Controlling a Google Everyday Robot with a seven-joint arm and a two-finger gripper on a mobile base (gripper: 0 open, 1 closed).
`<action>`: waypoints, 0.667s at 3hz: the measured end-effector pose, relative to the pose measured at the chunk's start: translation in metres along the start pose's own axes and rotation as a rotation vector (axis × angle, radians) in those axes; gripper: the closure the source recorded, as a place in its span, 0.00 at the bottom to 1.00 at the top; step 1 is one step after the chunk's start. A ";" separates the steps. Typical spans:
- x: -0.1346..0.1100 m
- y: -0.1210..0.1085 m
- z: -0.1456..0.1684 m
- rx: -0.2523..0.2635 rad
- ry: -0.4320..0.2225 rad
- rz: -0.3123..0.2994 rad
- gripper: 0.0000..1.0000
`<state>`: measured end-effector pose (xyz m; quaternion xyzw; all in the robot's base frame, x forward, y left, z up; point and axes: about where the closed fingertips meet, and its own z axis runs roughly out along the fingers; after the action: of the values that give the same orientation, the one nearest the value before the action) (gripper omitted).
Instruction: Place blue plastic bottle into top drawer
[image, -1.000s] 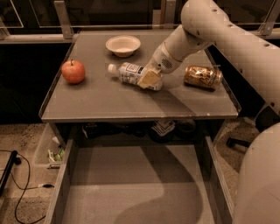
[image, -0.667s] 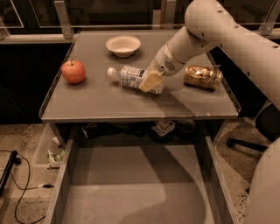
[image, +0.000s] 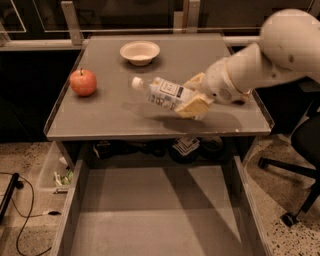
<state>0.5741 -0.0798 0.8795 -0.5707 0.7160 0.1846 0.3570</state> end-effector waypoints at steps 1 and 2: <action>0.029 0.003 -0.026 0.037 0.003 0.033 1.00; 0.029 0.003 -0.026 0.037 0.003 0.034 1.00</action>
Offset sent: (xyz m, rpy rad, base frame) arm -0.0137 -0.0356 -0.0044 0.0048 -0.0032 -0.0461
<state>0.5608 -0.1163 0.8754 -0.5522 0.7293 0.1764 0.3634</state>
